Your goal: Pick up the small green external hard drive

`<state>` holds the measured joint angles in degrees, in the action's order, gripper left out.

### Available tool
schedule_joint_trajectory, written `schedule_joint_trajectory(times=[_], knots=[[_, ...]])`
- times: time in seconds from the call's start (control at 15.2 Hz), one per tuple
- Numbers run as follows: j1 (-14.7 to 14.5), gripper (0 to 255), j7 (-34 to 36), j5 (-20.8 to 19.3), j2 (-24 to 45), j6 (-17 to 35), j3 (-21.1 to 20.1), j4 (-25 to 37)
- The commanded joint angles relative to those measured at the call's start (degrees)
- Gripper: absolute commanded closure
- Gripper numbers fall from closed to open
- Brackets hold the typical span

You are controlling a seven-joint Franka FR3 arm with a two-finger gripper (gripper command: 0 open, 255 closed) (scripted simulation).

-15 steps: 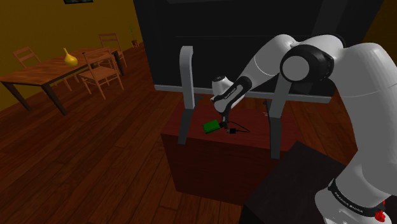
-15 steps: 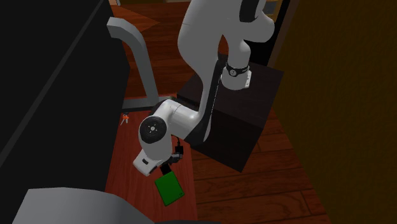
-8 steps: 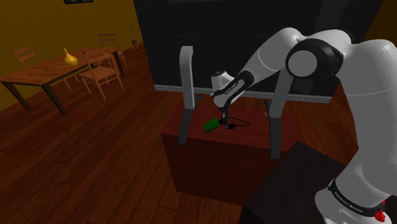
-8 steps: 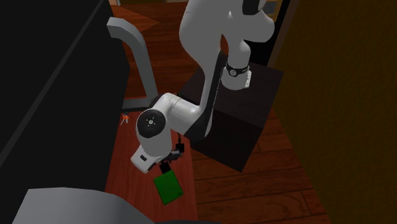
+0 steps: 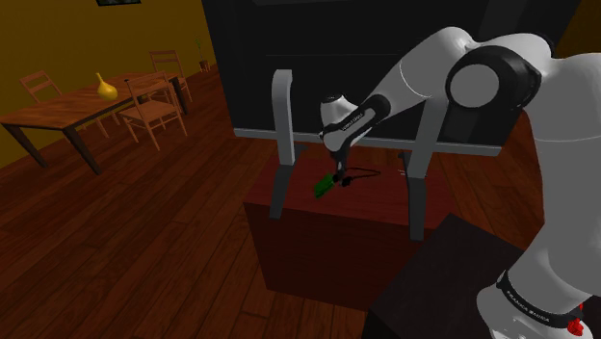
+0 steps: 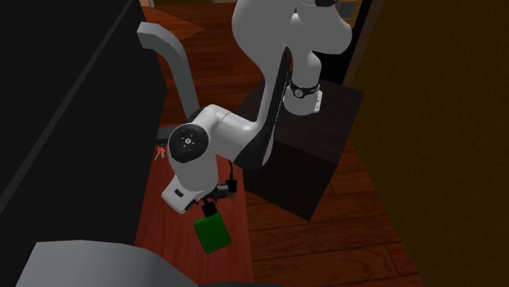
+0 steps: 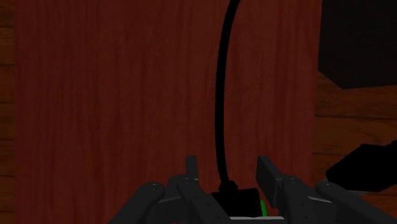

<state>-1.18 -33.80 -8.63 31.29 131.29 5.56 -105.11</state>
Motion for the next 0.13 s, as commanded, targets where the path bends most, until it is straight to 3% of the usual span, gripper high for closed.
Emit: schedule_joint_trajectory(times=[0.0, 0.07], knots=[[-0.03, 255, -0.09, 0.03, -0.59, -0.73, -0.01, 0.16], [-0.03, 255, -0.09, 0.03, -0.58, -0.74, -0.01, 0.17]])
